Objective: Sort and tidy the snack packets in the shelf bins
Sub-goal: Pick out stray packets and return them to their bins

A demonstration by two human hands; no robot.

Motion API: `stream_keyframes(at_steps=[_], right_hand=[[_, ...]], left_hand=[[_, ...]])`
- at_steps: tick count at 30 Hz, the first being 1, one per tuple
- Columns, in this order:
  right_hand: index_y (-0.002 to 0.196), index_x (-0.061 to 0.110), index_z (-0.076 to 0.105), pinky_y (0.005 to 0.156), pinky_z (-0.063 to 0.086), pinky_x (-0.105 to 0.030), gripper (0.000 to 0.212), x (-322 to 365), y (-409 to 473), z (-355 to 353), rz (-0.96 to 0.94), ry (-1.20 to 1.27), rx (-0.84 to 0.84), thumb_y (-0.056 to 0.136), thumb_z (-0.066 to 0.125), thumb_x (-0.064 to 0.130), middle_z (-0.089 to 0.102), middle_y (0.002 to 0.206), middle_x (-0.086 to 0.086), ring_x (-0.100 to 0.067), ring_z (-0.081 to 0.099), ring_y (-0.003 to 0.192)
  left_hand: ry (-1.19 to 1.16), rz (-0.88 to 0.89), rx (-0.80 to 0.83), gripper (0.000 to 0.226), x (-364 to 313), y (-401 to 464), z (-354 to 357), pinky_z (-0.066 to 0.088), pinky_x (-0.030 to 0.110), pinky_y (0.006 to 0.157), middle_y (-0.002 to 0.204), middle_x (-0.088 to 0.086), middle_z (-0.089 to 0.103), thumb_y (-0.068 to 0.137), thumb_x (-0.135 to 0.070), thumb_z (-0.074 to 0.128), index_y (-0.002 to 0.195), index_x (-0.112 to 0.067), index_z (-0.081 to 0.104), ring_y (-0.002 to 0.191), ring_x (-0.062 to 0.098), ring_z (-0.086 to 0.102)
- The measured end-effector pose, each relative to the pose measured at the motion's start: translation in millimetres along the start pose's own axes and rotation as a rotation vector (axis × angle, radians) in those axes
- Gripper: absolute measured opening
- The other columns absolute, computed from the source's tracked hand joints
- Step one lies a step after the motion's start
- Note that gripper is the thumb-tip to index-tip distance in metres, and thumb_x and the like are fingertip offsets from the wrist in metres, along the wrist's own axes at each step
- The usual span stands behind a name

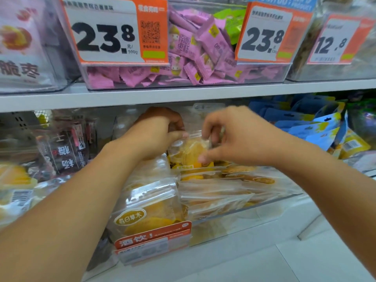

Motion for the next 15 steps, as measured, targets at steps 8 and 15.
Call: stream_keyframes(at_steps=[8,15], right_hand=[[0.094,0.016,0.074,0.082,0.054,-0.040,0.012,4.5,8.4,41.3,-0.150,-0.066,0.262,0.093,0.068,0.026,0.072,0.089,-0.004,-0.021,0.065,0.085],[0.106,0.018,0.077,0.083,0.054,-0.040,0.018,-28.3,10.6,5.8,-0.116,-0.017,-0.154,0.096,0.062,0.013,0.074,0.091,-0.007,-0.026,0.067,0.085]], left_hand=[[0.014,0.022,0.056,0.017,-6.6,-3.8,1.6,0.038,0.023,0.062,0.076,-0.012,0.056,0.095,-0.045,0.061,0.094,-0.029,0.057,0.073,0.003,0.051],[0.030,0.002,0.100,0.015,-3.3,-4.5,2.4,0.039,0.027,0.062,0.077,-0.010,0.057,0.096,-0.050,0.055,0.094,-0.035,0.054,0.074,0.007,0.053]])
Point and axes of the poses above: each hand's wrist, its own y-axis towards the middle knuckle, its own z-axis out of the palm, x = y × z, the point moved 7 cm from there along y, towards the middle knuckle
